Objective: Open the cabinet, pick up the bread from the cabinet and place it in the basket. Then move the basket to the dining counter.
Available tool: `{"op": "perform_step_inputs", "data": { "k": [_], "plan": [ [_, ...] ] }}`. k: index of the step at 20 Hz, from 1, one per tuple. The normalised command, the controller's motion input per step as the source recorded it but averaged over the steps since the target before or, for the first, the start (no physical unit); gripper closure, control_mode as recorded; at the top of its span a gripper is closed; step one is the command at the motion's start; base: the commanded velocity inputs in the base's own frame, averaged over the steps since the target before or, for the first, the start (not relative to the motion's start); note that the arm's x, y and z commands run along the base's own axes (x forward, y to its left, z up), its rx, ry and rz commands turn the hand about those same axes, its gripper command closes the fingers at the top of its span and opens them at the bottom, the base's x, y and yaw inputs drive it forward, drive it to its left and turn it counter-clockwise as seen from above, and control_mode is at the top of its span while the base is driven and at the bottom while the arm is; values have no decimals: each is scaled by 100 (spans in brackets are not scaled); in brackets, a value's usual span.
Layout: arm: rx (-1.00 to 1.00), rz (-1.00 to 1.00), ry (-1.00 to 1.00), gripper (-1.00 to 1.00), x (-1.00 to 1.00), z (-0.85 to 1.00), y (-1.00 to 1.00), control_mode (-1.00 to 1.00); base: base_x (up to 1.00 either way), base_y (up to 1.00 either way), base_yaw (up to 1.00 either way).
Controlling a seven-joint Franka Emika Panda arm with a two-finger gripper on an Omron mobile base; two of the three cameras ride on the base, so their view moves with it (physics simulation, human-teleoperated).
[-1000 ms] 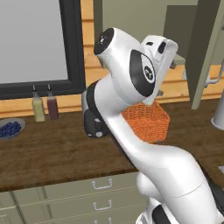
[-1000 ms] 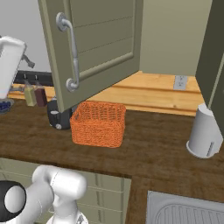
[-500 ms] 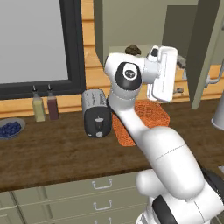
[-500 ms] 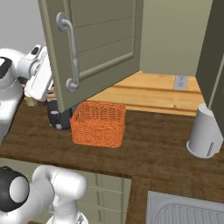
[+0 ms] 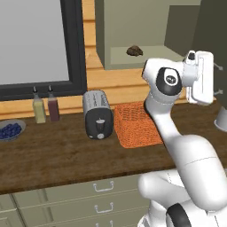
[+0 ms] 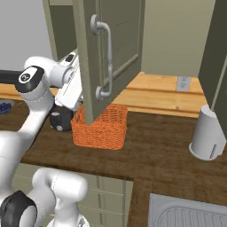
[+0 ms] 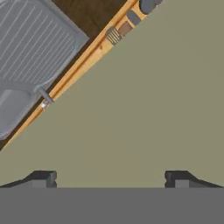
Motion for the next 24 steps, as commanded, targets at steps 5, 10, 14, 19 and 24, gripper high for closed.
{"op": "perform_step_inputs", "data": {
  "k": [5, 10, 14, 19, 24],
  "plan": [
    [25, 21, -14, -100, 0, 0, -96, -100, 0, 0, 0],
    [18, 11, -8, -100, 0, 0, -61, -100, 0, 0, 0],
    [9, 0, 0, -100, 5, 0, 2, -100, 0, 0, 0],
    [12, 0, -3, -100, 48, -15, 81, -100, 0, 0, 0],
    [16, -2, -2, -100, 49, -36, 99, -100, 0, 0, 0]
  ]
}}
